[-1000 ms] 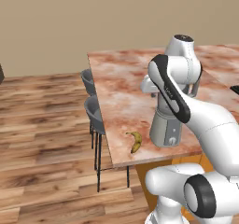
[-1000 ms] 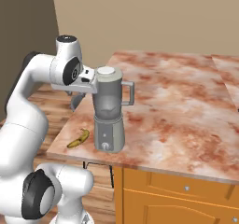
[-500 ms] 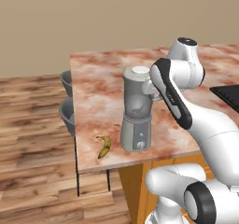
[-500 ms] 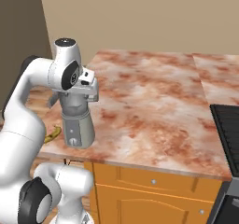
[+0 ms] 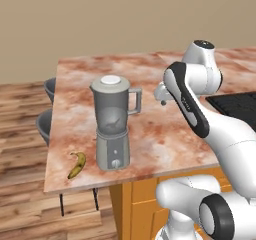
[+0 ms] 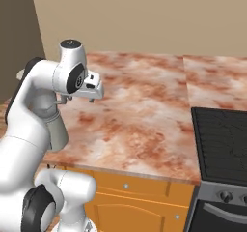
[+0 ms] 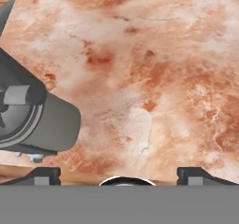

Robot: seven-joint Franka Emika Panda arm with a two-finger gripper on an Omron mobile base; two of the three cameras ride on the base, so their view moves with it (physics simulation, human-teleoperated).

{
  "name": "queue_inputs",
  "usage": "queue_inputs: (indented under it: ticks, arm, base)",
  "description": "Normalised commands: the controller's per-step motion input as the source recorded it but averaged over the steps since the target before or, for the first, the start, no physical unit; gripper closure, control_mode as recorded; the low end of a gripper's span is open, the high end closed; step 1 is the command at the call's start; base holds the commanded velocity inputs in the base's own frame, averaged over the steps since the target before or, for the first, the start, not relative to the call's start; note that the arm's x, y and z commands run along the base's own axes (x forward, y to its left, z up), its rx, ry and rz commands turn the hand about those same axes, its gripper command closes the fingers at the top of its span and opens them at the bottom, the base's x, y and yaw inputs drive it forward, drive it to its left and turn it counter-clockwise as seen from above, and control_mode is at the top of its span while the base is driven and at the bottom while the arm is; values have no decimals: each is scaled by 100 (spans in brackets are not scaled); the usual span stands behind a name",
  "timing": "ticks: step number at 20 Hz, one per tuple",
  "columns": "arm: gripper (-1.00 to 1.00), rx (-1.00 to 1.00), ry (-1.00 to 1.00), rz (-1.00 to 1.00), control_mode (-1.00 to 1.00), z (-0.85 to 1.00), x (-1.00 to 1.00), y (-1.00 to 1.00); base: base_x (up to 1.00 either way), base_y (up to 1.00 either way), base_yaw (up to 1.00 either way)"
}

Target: Open the blender lid, put the banana in the blender, close the lid, and start the blender.

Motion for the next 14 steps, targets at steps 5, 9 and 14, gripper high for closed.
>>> queue_inputs:
  ticks: [5,9,14]
  arm:
    - [-100,0,0,0,100,0,0,0]
    - [-100,0,0,0,100,0,0,0]
    - [-100,0,0,0,100,0,0,0]
  base:
    - [34,-11,0]
    - [17,-22,0]
    - [2,-3,0]
